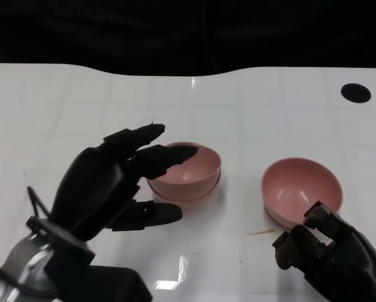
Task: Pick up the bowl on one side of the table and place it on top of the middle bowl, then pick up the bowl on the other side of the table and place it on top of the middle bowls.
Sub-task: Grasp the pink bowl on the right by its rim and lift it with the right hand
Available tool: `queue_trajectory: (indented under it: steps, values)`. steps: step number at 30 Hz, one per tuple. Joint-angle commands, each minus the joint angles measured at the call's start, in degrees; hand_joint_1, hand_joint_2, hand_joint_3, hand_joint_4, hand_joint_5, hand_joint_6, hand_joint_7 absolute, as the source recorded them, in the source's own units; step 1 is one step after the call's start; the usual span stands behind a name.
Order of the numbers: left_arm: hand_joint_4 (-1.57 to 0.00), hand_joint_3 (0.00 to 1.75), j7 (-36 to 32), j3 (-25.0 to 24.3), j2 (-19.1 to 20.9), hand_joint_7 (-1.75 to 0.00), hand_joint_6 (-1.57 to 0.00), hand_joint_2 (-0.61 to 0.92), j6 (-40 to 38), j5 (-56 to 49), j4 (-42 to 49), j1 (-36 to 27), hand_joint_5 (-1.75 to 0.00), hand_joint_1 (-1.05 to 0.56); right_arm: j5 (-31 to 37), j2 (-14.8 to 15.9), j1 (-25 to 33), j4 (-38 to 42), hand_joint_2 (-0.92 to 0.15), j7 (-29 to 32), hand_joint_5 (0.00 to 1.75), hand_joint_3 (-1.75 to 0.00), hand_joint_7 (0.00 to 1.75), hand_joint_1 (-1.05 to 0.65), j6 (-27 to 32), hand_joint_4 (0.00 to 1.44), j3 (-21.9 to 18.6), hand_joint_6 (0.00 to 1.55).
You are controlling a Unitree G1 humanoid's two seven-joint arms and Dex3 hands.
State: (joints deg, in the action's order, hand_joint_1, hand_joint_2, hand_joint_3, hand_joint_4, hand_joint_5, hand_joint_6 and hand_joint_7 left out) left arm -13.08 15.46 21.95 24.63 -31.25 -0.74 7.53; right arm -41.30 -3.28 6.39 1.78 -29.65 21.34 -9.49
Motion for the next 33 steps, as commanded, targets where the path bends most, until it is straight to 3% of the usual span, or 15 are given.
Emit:
queue_trajectory:
  steps: [1,3,6,9,10,11,14,15,18,21,25,26,27,33]
  values:
    - [-0.66,0.03,7.1,-3.0,-0.2,-0.03,-0.77,0.92,-2.8,9.8,-4.8,-3.9,-0.13,-0.45,0.0,1.0,-0.4,0.3,-0.61,-0.3,1.61,-0.9,1.14,-0.1,0.0,0.85,-0.7,0.96]
    - [-0.74,0.04,11.9,-4.6,-0.8,-0.04,-0.79,0.92,-6.0,17.2,-7.9,-6.1,-0.17,-0.34,-0.2,1.1,-0.5,0.5,-0.61,-0.2,1.61,-0.9,1.13,-0.1,0.4,0.85,-0.9,0.96]
    - [-0.81,0.06,16.9,-6.7,-1.6,-0.05,-0.81,0.92,-10.6,24.9,-11.7,-8.2,-0.2,-0.3,-0.4,1.2,-0.8,0.9,-0.61,-0.8,1.62,-0.9,1.12,-0.1,0.3,0.85,-1.1,0.96]
    - [-0.86,0.2,23.0,-9.5,-2.8,-0.06,-0.84,0.92,-18.2,38.3,-16.1,-10.6,-0.3,-0.19,0.1,1.2,-0.8,0.9,-0.61,-0.6,1.62,-0.9,1.12,-0.1,0.1,0.85,-1.1,0.97]
    - [-0.78,0.22,24.1,-10.3,-3.1,-0.07,-0.85,0.92,-20.4,41.1,-17.3,-11.1,-0.51,-0.16,0.2,1.2,-0.7,0.8,-0.61,-0.5,1.62,-0.9,1.12,-0.1,0.0,0.85,-1.1,0.97]
    - [-0.64,0.25,24.8,-11.0,-3.2,-0.08,-0.87,0.92,-22.1,42.9,-18.2,-11.4,-0.84,-0.12,0.2,1.2,-0.7,0.7,-0.61,-0.5,1.63,-0.9,1.12,-0.1,0.0,0.85,-1.1,0.97]
    - [-0.47,0.33,27.6,-14.1,-4.0,-0.16,-0.92,0.92,-27.6,51.3,-20.0,-12.8,-1.28,-0.03,0.3,1.2,-0.6,0.7,-0.62,-0.5,1.63,-0.91,1.13,-0.1,0.0,0.84,-1.1,0.96]
    - [-0.42,0.42,28.6,-15.3,-4.4,-0.3,-0.91,0.91,-29.3,54.6,-20.1,-13.2,-1.46,0.0,0.2,1.1,-0.6,0.6,-0.61,-0.3,1.63,-0.91,1.13,-0.1,0.1,0.84,-1.1,0.96]
    - [-0.4,0.86,30.7,-18.4,-5.5,-1.23,-0.53,0.77,-34.0,62.7,-20.4,-14.5,-1.71,0.07,0.1,1.1,-0.8,0.6,-0.61,-0.3,1.64,-0.93,1.15,-0.1,0.3,0.84,-1.2,0.95]
    - [-0.51,1.13,32.2,-20.3,-5.7,-1.54,-0.48,0.69,-35.8,65.6,-20.3,-15.5,-1.74,0.13,-0.1,1.3,-1.1,1.1,-0.61,-0.9,1.66,-0.96,1.18,-0.09,0.2,0.82,-1.3,0.93]
    - [-0.54,1.19,32.6,-21.6,-6.0,-1.59,-0.47,0.68,-36.5,65.4,-20.5,-16.7,-1.75,0.14,0.0,1.3,-1.1,1.0,-0.6,-0.7,1.66,-0.97,1.2,-0.09,0.3,0.82,-1.4,0.92]
    - [-0.73,1.33,32.7,-22.3,-5.8,-1.68,-0.6,0.72,-36.5,65.1,-20.4,-17.6,-1.75,0.23,-0.1,1.2,-1.2,1.0,-0.59,-0.6,1.65,-0.97,1.19,-0.09,0.3,0.83,-1.4,0.93]
    - [-0.81,1.4,32.9,-22.8,-5.6,-1.71,-0.66,0.73,-36.6,64.9,-20.2,-18.4,-1.75,0.27,-0.3,1.2,-1.3,1.2,-0.59,-0.6,1.64,-0.97,1.18,-0.09,0.5,0.83,-1.6,0.93]
    - [-1.01,1.43,33.0,-24.3,-5.0,-1.75,-0.82,0.81,-40.9,65.4,-20.5,-20.1,-1.75,0.3,-0.2,1.4,-1.5,2.0,-0.66,-2.0,1.64,-0.87,1.16,-0.1,0.0,0.83,-1.9,0.93]
